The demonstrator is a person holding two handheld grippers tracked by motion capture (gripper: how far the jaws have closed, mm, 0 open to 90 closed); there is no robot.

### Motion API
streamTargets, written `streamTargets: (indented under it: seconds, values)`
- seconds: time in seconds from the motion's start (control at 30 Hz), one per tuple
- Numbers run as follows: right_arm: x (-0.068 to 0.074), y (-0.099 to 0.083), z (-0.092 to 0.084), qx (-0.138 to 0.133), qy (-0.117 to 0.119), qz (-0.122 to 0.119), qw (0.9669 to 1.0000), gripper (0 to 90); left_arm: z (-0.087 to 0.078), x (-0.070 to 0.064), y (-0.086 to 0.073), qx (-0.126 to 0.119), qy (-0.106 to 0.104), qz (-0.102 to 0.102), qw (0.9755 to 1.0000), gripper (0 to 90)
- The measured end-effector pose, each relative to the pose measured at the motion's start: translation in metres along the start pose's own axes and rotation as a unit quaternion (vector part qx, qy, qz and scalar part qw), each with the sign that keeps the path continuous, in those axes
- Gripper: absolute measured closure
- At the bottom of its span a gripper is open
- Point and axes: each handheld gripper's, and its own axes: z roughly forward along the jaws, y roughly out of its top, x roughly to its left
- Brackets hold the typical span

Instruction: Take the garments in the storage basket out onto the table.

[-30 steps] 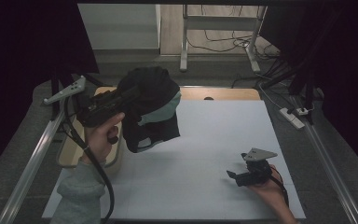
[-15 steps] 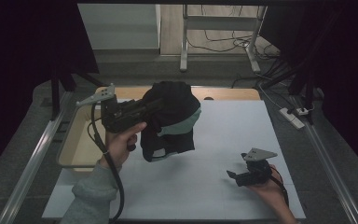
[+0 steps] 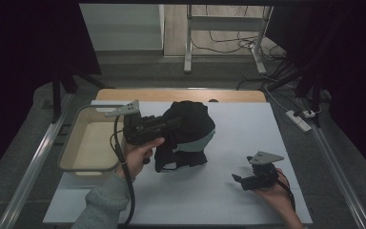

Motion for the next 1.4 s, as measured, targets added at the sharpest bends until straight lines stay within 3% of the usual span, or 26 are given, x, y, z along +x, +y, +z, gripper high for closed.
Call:
streamTargets:
  seconds: [0.1, 0.33, 0.57, 0.73, 0.9, 1.23, 1.4]
  values:
    - [0.000, 0.000, 0.000, -0.001, 0.000, -0.002, 1.0000, 8.8, 0.009, 0.006, -0.011, 0.032, 0.028, 0.013, 0.9990, 68.9]
    - [0.000, 0.000, 0.000, -0.003, 0.000, -0.002, 1.0000, 8.8, 0.023, 0.023, -0.029, 0.059, 0.029, -0.012, 0.9978, 68.8]
    - [0.000, 0.000, 0.000, -0.002, 0.000, -0.001, 1.0000, 8.8, 0.032, 0.030, -0.039, 0.078, 0.032, -0.014, 0.9963, 68.5]
    - [0.000, 0.000, 0.000, -0.001, -0.001, -0.002, 1.0000, 8.8, 0.038, 0.042, -0.054, 0.114, 0.062, -0.010, 0.9916, 68.3]
    - [0.000, 0.000, 0.001, 0.000, 0.001, -0.004, 1.0000, 8.9, 0.043, 0.051, -0.064, 0.128, 0.065, -0.026, 0.9893, 68.1]
    - [0.000, 0.000, 0.001, 0.000, 0.002, -0.005, 1.0000, 8.9, 0.049, 0.061, -0.078, 0.163, 0.071, -0.024, 0.9838, 66.9]
    - [0.000, 0.000, 0.001, 0.002, 0.002, -0.006, 1.0000, 8.8, 0.056, 0.066, -0.089, 0.188, 0.070, -0.027, 0.9793, 66.4]
